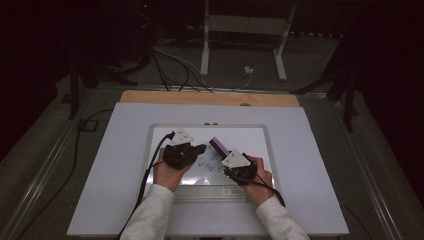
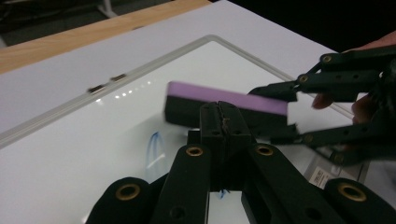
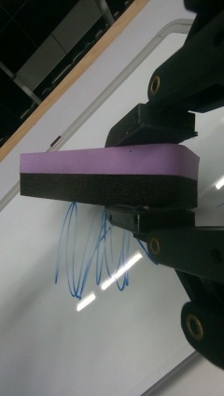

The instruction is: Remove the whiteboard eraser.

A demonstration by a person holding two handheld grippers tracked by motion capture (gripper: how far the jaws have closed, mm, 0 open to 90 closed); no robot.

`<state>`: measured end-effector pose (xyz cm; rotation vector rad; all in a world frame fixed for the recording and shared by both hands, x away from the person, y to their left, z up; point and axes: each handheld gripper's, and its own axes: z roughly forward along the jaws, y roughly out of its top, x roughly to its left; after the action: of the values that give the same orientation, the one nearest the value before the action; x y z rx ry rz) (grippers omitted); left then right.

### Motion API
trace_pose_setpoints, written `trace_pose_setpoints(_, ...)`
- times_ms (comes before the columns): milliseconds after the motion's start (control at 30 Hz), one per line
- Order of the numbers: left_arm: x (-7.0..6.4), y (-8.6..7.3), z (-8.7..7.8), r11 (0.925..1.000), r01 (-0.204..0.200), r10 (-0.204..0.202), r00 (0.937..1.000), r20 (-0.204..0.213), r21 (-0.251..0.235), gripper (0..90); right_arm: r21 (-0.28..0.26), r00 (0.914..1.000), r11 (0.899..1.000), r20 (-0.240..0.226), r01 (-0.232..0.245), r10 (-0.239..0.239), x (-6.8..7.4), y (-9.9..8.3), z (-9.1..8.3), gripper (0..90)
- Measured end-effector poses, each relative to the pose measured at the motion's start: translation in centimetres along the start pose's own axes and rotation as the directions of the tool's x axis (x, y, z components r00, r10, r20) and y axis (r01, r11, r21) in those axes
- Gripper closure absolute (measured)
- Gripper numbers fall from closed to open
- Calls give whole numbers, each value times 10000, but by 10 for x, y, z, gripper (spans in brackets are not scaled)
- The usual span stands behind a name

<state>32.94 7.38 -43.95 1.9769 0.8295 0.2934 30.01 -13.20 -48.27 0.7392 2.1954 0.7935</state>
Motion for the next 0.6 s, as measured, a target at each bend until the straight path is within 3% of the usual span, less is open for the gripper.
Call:
trace_pose_setpoints(367,-12,14,33,9987,-285,286,9996,-18,413,900,32,9993,9993,40,382,-382,6,0,4,633)
trace_pose_setpoints(600,-17,14,53,9880,-621,672,9972,-314,1413,900,35,9991,9991,78,425,-425,8,-1,6,632)
